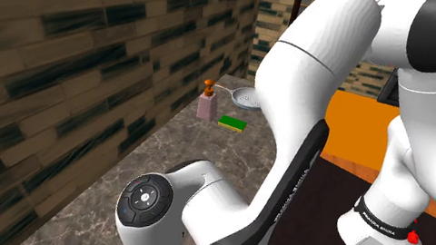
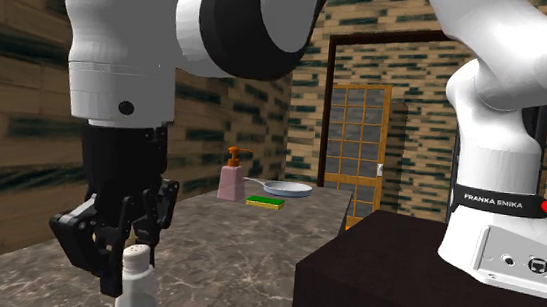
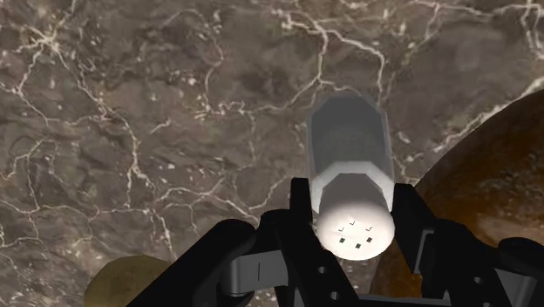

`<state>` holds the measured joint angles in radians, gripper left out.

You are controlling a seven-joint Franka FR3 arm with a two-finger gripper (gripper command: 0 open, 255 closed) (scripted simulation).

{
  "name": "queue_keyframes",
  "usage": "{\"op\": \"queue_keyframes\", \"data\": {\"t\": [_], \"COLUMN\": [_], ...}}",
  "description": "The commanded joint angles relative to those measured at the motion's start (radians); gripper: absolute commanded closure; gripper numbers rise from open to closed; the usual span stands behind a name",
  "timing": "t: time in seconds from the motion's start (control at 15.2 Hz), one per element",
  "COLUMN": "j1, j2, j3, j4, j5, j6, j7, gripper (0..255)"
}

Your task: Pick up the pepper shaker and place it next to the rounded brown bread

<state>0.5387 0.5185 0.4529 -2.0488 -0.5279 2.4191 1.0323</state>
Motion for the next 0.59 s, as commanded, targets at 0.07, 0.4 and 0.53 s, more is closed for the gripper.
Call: {"op": "queue_keyframes", "data": {"t": [0.07,0.4,0.53], "j1": [0.011,0.017,0.017], "j2": [0.033,0.047,0.047], "j3": [-0.018,-0.026,-0.026], "j4": [0.004,0.008,0.008], "j5": [-0.025,-0.035,-0.035], "j6": [0.026,0.036,0.036], "j7": [0.017,0.025,0.025], "gripper": [255,255,255]}}
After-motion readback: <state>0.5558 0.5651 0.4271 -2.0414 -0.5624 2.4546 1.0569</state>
